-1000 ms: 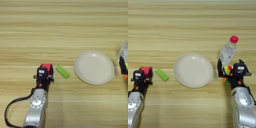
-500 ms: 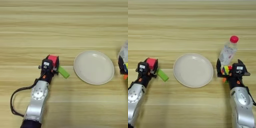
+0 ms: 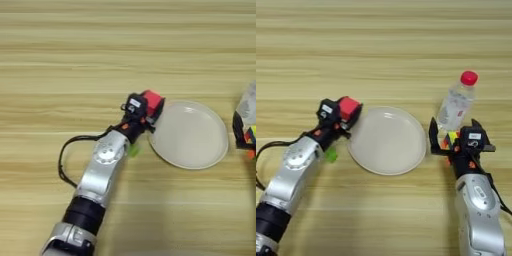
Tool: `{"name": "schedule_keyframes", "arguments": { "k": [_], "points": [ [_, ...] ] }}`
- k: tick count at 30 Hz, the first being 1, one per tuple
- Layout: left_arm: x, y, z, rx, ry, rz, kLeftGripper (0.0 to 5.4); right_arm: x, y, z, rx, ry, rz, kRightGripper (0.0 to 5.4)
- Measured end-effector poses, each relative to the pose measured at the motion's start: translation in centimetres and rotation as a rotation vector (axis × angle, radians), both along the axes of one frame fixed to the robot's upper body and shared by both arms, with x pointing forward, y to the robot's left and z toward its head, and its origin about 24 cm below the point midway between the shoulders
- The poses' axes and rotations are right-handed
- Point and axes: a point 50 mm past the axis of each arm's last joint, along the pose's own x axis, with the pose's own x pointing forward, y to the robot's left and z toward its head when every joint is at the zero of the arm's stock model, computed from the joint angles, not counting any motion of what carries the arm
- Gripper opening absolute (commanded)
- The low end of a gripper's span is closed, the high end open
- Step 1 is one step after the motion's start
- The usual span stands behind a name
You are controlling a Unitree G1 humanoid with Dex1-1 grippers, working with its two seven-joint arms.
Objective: Move the objects on the table
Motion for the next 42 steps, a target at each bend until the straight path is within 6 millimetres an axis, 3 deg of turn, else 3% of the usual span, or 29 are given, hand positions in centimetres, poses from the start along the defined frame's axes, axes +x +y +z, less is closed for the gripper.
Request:
{"name": "schedule_keyframes", "arguments": {
  "k": [11, 22, 42],
  "points": [
    [-0.5, -2.3, -1.8, 0.060, 0.037, -0.107, 2.28, 0.0, 0.0, 0.3, -0.004, -0.011, -0.004, 5.40],
    [-0.7, -4.9, -0.7, 0.079, -0.012, -0.202, 2.28, 0.0, 0.0, 0.2, -0.001, -0.010, -0.009, 5.40],
    [-0.7, -5.9, -2.1, 0.115, 0.033, -0.234, 2.28, -0.6, 0.0, -0.2, 0.011, 0.006, -0.032, 5.40]
  ]
}}
